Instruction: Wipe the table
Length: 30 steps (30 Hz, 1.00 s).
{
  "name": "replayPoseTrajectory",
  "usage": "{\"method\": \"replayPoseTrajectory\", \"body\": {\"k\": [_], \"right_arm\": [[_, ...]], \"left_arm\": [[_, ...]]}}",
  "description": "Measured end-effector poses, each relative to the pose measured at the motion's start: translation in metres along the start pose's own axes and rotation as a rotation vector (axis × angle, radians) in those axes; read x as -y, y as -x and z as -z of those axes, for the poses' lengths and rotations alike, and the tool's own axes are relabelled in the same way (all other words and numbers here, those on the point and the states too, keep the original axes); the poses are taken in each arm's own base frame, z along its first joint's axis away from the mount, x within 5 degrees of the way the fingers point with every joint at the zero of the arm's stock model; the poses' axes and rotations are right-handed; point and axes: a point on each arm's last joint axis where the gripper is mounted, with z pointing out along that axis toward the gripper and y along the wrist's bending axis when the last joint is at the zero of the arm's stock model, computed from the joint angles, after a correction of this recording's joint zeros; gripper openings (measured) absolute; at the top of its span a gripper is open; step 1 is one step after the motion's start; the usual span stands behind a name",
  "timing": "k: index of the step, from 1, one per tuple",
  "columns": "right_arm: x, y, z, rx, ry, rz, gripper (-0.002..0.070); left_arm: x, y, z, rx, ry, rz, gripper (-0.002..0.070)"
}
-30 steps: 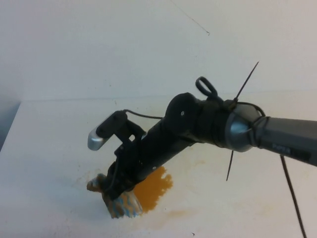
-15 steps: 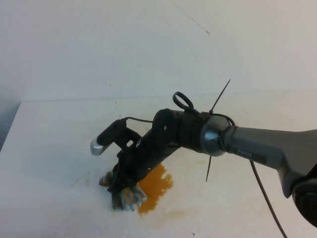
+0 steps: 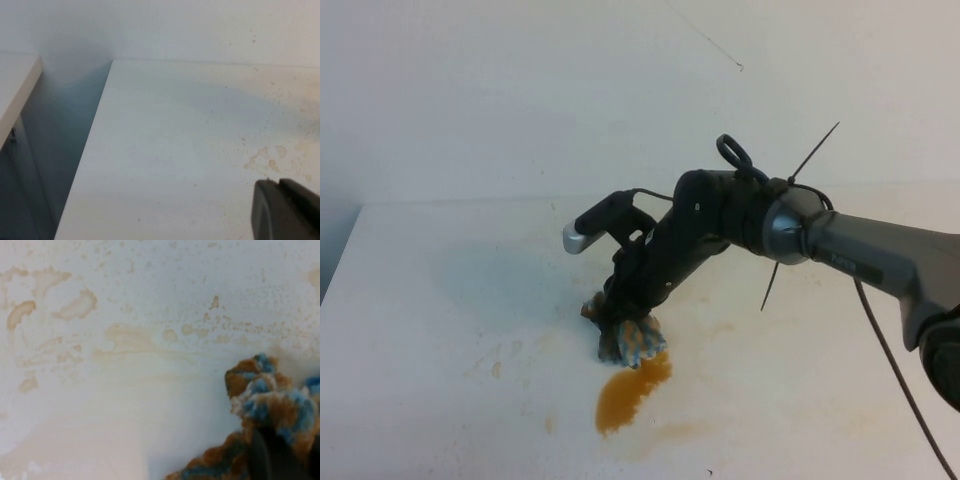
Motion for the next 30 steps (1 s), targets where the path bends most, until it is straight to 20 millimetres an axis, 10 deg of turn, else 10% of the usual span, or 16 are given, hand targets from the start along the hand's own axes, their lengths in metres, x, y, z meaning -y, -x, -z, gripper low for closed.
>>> {"method": "replayPoseTrajectory", "body": {"k": [17, 30], "right_arm": [[0.01, 0.034, 0.064, -0.061, -0.151, 0.405, 0.0034], [0.002, 0.003, 0.006, -0.202, -0.083, 0.4, 0.0034]], "left_arm": [[0.0, 0.0, 0.0, 0.0, 0.0, 0.0, 0.0], [0.0, 0.0, 0.0, 0.0, 0.0, 0.0, 0.0]]}}
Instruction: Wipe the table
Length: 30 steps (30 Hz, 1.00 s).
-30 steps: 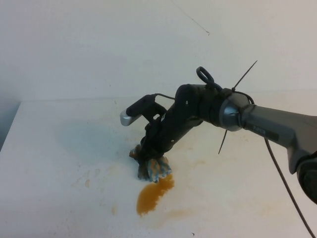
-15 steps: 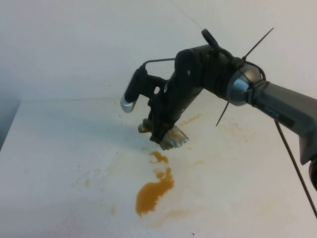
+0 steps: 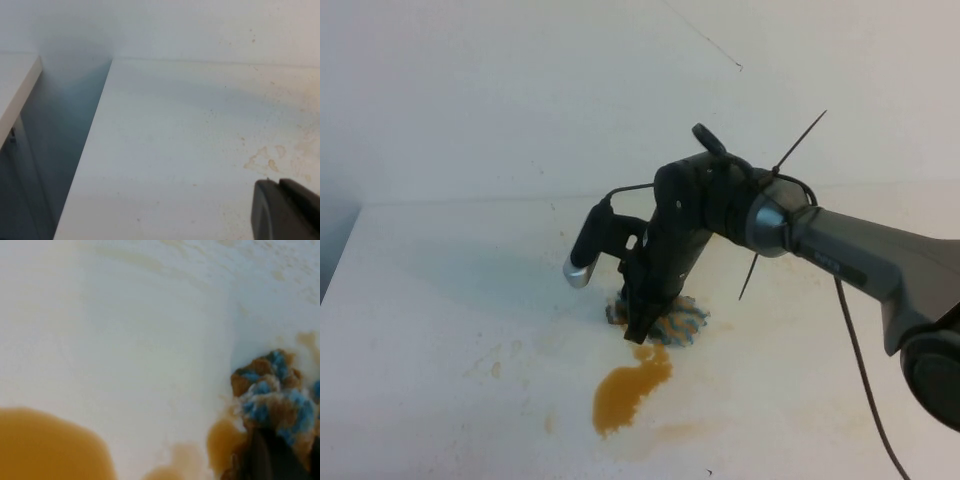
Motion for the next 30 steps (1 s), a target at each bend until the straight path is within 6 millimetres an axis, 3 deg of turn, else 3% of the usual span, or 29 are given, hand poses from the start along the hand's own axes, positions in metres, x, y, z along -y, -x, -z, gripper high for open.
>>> {"method": "replayPoseTrajectory", "body": {"k": [10, 16, 19, 26, 30], "right_arm": [[-0.069, 0.036, -0.004, 0.007, 0.142, 0.084, 0.0034], [-0.082, 0.041, 0.0, 0.007, 0.175, 0.093, 0.0034], [-0.082, 0.045, 0.014, 0.026, 0.153, 0.075, 0.0034], [-0.084, 0.059, 0.076, 0.132, 0.146, -0.036, 0.0034], [-0.096, 0.063, 0.082, 0.157, 0.277, -0.103, 0.0034]], "left_arm": [[0.0, 0.0, 0.0, 0.0, 0.0, 0.0, 0.0], [0.0, 0.0, 0.0, 0.0, 0.0, 0.0, 0.0], [0.0, 0.0, 0.0, 0.0, 0.0, 0.0, 0.0], [0.0, 0.0, 0.0, 0.0, 0.0, 0.0, 0.0], [0.0, 0.0, 0.0, 0.0, 0.0, 0.0, 0.0]]}}
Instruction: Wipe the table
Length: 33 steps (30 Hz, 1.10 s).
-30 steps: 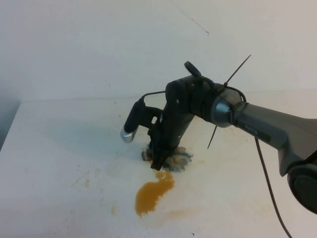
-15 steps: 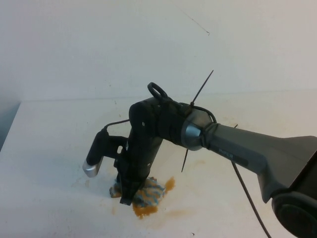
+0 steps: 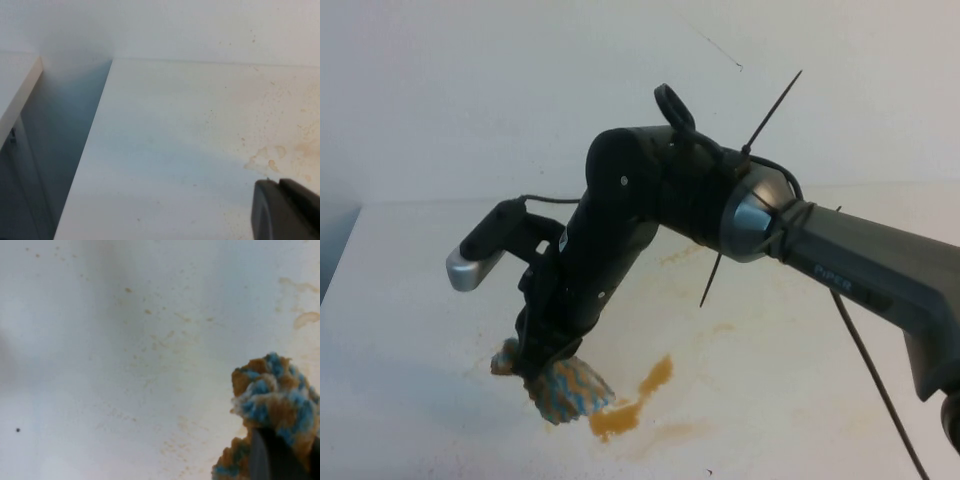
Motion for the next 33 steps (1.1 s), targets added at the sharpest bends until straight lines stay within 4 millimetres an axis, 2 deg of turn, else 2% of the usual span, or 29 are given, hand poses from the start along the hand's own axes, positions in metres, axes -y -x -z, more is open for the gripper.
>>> {"method": "replayPoseTrajectory", "body": {"k": [3, 8, 14, 19, 24, 29, 33], "right_arm": [[-0.001, -0.006, -0.017, -0.049, 0.05, -0.026, 0.0034], [0.015, -0.026, -0.048, -0.161, 0.003, -0.063, 0.0034], [0.042, -0.055, -0.057, -0.209, -0.033, -0.152, 0.0033], [0.079, -0.076, -0.042, -0.208, -0.071, -0.262, 0.0033], [0.124, -0.101, -0.017, -0.187, -0.125, -0.37, 0.0033], [0.143, -0.115, 0.007, -0.118, -0.203, -0.399, 0.0033], [0.142, -0.129, 0.033, -0.003, -0.278, -0.421, 0.0032]], "left_arm": [[0.0, 0.0, 0.0, 0.0, 0.0, 0.0, 0.0], [0.0, 0.0, 0.0, 0.0, 0.0, 0.0, 0.0], [0.0, 0.0, 0.0, 0.0, 0.0, 0.0, 0.0], [0.0, 0.0, 0.0, 0.0, 0.0, 0.0, 0.0], [0.0, 0.0, 0.0, 0.0, 0.0, 0.0, 0.0], [0.0, 0.0, 0.0, 0.0, 0.0, 0.0, 0.0], [0.0, 0.0, 0.0, 0.0, 0.0, 0.0, 0.0]]}}
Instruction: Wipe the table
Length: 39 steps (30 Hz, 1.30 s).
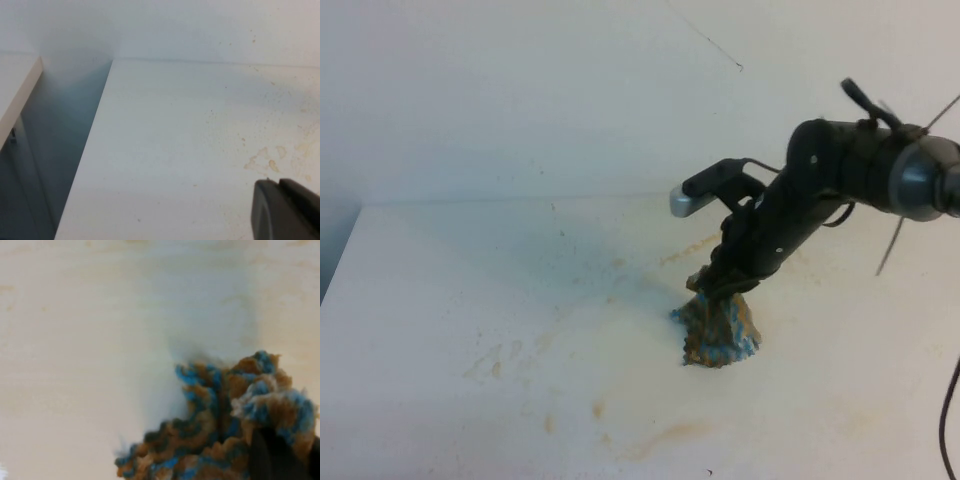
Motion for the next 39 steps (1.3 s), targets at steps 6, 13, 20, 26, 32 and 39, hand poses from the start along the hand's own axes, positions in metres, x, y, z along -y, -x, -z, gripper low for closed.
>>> {"method": "replayPoseTrajectory", "body": {"k": [6, 13, 20, 26, 32, 39], "right_arm": [[0.013, -0.038, 0.039, 0.113, -0.102, -0.04, 0.0032], [0.007, -0.066, 0.056, 0.066, -0.119, 0.002, 0.0038], [0.003, -0.069, 0.06, 0.036, -0.096, -0.003, 0.0357], [-0.006, -0.062, 0.101, 0.134, -0.135, 0.007, 0.0357], [-0.034, -0.065, 0.183, 0.301, -0.189, 0.068, 0.0108], [-0.07, -0.086, 0.268, 0.5, -0.241, 0.12, 0.0006]], "left_arm": [[0.0, 0.0, 0.0, 0.0, 0.0, 0.0, 0.0], [0.0, 0.0, 0.0, 0.0, 0.0, 0.0, 0.0], [0.0, 0.0, 0.0, 0.0, 0.0, 0.0, 0.0], [0.0, 0.0, 0.0, 0.0, 0.0, 0.0, 0.0], [0.0, 0.0, 0.0, -0.002, 0.0, 0.0, 0.0], [0.0, 0.0, 0.0, -0.002, 0.0, 0.0, 0.0]]}}
